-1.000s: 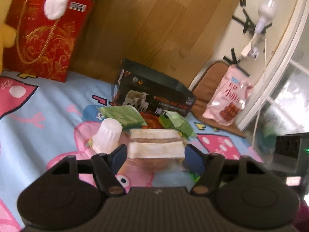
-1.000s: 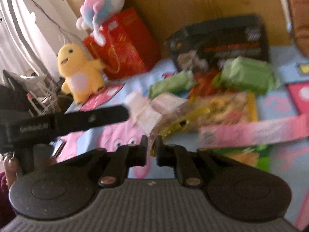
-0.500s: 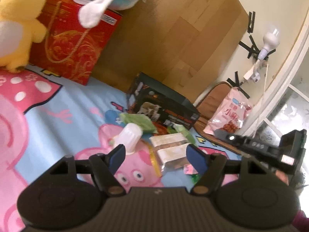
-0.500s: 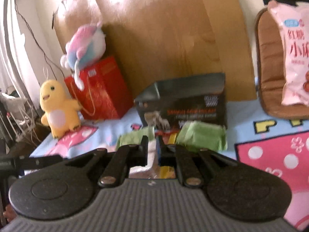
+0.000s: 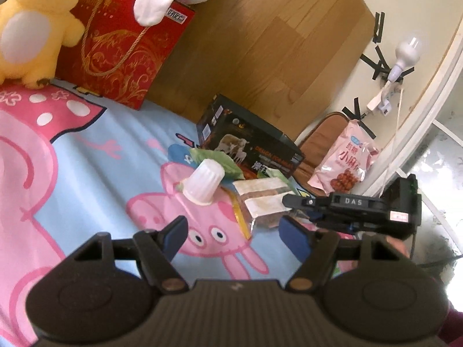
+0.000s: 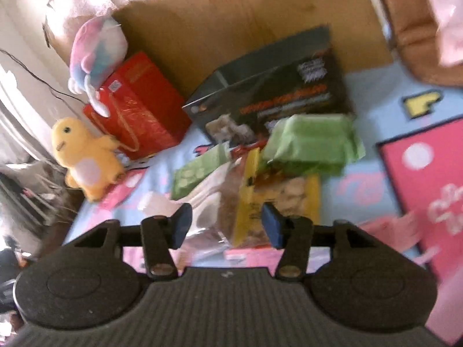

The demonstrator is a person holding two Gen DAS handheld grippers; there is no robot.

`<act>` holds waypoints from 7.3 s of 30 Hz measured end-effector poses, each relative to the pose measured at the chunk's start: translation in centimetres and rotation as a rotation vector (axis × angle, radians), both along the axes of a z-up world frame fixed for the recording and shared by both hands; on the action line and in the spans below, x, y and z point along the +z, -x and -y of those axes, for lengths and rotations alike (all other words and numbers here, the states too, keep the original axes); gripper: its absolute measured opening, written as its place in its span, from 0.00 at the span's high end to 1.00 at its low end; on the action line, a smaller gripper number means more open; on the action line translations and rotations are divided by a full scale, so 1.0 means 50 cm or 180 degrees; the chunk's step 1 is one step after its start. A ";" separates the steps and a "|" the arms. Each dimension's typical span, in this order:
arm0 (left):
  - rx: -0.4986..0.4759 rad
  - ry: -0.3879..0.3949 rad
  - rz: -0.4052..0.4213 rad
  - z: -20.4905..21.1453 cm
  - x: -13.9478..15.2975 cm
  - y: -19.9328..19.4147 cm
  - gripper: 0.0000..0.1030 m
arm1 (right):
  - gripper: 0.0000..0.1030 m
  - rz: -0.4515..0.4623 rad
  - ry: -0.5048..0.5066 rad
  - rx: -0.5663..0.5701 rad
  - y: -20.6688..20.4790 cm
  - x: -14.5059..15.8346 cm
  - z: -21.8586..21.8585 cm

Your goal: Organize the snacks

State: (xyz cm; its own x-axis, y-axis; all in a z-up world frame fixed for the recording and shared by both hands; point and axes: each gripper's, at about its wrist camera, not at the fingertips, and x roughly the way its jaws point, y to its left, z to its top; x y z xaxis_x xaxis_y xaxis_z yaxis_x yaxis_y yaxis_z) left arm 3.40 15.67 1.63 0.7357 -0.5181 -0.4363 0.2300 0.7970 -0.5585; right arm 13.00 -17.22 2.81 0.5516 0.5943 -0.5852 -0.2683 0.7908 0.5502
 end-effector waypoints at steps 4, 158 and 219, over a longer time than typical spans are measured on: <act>0.0032 0.0043 -0.0038 -0.008 -0.006 0.012 0.31 | 0.75 0.0111 0.0025 -0.0015 0.018 0.023 -0.009; -0.0608 -0.0600 0.0494 0.247 0.196 -0.320 0.70 | 0.62 0.1581 0.1398 0.0855 -0.070 0.127 -0.128; 0.0571 -0.0100 0.0150 0.013 -0.047 0.040 0.48 | 0.47 0.0844 0.1387 0.1213 -0.006 -0.003 -0.268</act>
State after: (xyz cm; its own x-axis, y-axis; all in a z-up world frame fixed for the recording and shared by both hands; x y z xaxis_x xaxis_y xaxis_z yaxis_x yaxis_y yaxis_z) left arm 1.40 15.04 -0.70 0.8350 -0.3634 -0.4131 0.1080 0.8445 -0.5246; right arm 13.31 -3.83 2.66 0.5077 0.5155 -0.6902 -0.6579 0.7493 0.0757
